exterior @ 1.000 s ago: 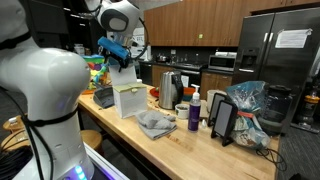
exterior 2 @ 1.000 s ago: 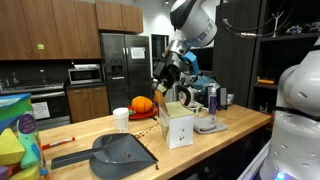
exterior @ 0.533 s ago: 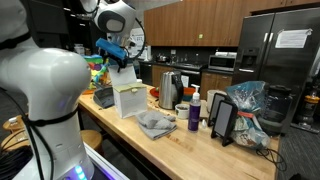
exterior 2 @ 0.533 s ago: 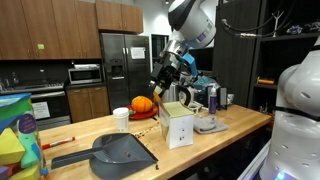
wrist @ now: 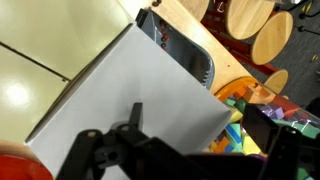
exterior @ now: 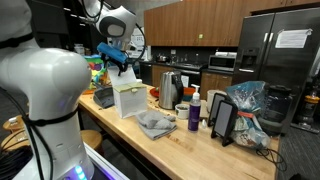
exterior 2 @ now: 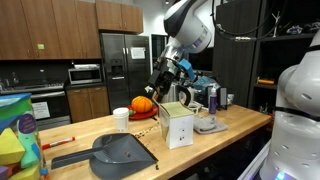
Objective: Lift open the lid of the white box
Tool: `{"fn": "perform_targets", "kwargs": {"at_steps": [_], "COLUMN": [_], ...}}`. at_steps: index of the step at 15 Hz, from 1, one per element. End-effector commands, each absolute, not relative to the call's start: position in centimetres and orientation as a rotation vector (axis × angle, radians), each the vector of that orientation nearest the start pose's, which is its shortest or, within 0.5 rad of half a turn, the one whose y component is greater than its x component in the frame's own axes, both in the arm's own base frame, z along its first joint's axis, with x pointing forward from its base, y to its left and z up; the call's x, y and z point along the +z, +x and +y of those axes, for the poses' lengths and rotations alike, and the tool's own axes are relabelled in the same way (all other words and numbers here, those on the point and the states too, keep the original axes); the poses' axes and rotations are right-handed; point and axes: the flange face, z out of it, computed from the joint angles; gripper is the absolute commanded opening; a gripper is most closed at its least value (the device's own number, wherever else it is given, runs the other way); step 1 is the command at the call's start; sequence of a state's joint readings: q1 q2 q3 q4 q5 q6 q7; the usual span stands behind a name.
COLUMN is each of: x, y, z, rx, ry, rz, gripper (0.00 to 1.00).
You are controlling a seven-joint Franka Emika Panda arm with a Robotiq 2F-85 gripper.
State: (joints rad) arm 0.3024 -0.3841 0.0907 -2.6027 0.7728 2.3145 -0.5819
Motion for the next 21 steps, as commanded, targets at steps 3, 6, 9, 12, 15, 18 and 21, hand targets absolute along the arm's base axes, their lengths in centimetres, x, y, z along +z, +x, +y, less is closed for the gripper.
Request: {"fn": "perform_targets", "kwargs": {"at_steps": [3,6,9,12,15,18,21], "x": [38.5,37.9,37.4,37.0,36.6,36.2,35.7], "y": [39.1,39.4,39.7,40.0,40.2,40.4,40.6], "z": [17.4,17.6,17.6,17.7,17.7,17.7,17.7], "rx": [-0.175,-0.155,-0.139,-0.125,-0.117,-0.109,-0.099], "ry": [-2.511,-2.514,-2.517,-2.519,-2.523,-2.53,-2.536], "rz": [-0.578,-0.574,-0.568,-0.563,-0.558,-0.552,-0.545], "gripper": [1.0,1.0,1.0,1.0,1.0,1.0,1.0]}}
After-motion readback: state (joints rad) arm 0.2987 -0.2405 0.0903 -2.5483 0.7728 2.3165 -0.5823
